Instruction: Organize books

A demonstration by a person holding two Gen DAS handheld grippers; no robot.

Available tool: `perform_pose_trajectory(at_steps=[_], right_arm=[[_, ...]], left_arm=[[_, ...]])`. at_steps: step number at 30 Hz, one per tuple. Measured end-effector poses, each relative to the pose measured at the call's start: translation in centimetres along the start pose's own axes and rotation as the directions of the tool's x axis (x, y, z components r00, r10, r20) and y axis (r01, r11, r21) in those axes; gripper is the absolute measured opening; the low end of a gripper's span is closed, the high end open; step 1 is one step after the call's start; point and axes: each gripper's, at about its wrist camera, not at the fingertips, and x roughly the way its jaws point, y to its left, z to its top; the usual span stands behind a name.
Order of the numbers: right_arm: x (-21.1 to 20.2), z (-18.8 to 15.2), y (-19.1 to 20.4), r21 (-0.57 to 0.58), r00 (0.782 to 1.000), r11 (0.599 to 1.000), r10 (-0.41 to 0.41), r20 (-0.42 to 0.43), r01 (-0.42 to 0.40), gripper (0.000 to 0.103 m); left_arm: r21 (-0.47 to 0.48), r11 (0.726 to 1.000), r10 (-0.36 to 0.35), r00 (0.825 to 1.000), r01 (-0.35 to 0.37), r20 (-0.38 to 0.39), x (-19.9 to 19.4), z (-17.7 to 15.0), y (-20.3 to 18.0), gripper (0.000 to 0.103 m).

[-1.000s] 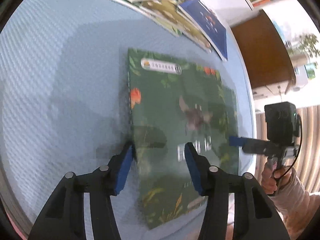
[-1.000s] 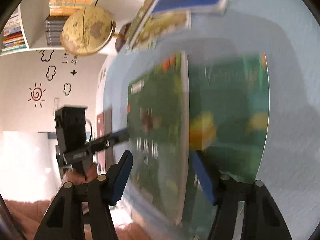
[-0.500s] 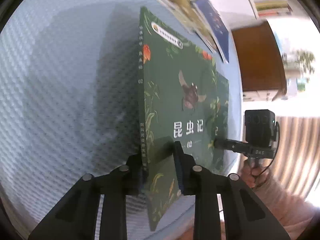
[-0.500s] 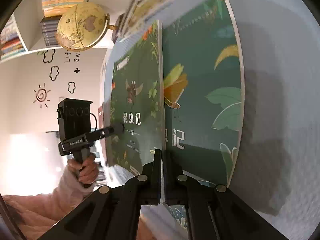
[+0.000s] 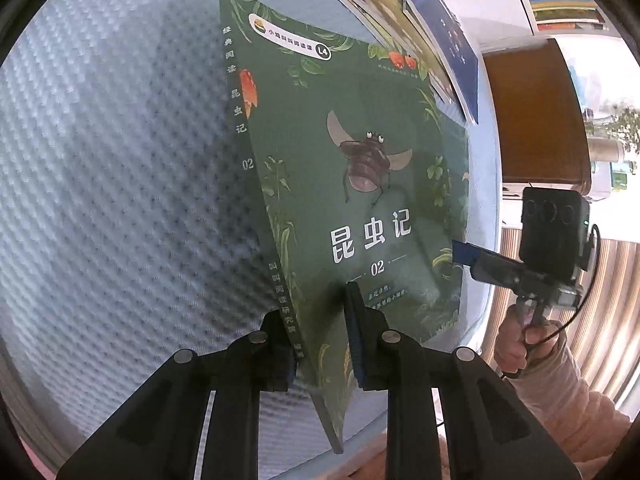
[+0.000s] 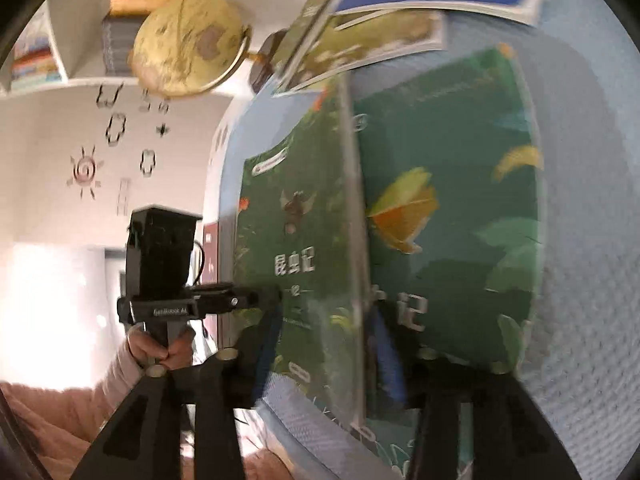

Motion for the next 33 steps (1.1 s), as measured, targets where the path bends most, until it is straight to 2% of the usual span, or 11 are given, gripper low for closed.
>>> perform_pose_trajectory(at_steps=[4, 8, 12, 15, 17, 18, 20, 22, 24, 28, 33], right_arm=[[0.7, 0.5, 0.7, -0.042, 1.000, 0.999, -0.017, -0.010, 0.017, 0.053], [1.6, 1.7, 0.3, -0.027, 0.997, 0.998, 0.055, -0.045, -0.056, 0.053], [0.3, 1.2, 1.1, -0.018, 0.949, 0.954, 0.296, -0.107, -0.300, 0.045], [2.0, 0.7, 1.3, -0.041, 0.971, 0.982, 0.175, -0.162, -0.183, 0.044], [3.9, 1.0, 0.9, -0.022, 0.978, 0.992, 0.123, -0.169, -0.128, 0.032], [4.6, 1.2, 0.8, -0.008, 0.979, 0.992, 0.119, -0.163, -0.122, 0.032], [4.4, 1.5, 1.0, -0.004, 0.988, 0.996, 0.089, -0.129, -0.090, 0.032], [3.3, 1.4, 1.7, -0.044, 0.995, 0.999, 0.000, -0.097, -0.004, 0.033], [2.0, 1.2, 1.5, -0.056, 0.993, 0.996, -0.080, -0.083, 0.076, 0.044], [1.1, 1.7, -0.2, 0.003, 0.997, 0.999, -0.036, -0.072, 0.036, 0.046], [2.0, 2.2, 0.1, -0.006, 0.997, 1.000, -0.011, -0.081, 0.010, 0.046]], left_arm=[[-0.011, 1.000, 0.002, 1.000, -0.002, 0.009, -0.5, -0.2, 0.5, 0.022], [-0.026, 1.000, 0.000, 1.000, 0.000, 0.017, -0.8, -0.3, 0.9, 0.021], [-0.026, 1.000, 0.005, 1.000, -0.005, 0.026, -0.9, -0.6, 1.0, 0.022], [-0.027, 1.000, 0.014, 1.000, -0.014, 0.025, -0.9, -0.6, 0.7, 0.022], [-0.032, 0.999, 0.013, 1.000, -0.012, 0.023, -0.9, -0.7, 0.8, 0.023], [-0.053, 0.999, 0.012, 1.000, -0.011, 0.019, -1.0, -0.7, 0.9, 0.024], [-0.076, 0.996, 0.043, 0.999, -0.041, 0.016, -1.5, -0.9, 0.6, 0.027], [-0.074, 0.992, 0.104, 0.994, -0.103, 0.018, -2.2, -1.5, 0.3, 0.032], [-0.063, 0.986, 0.154, 0.988, -0.153, 0.018, -2.5, -2.2, 0.3, 0.032], [-0.121, 0.979, 0.166, 0.986, -0.164, 0.007, -3.1, -2.5, 1.6, 0.032], [-0.111, 0.959, 0.260, 0.966, -0.260, -0.018, -3.3, -2.7, 1.8, 0.030]])
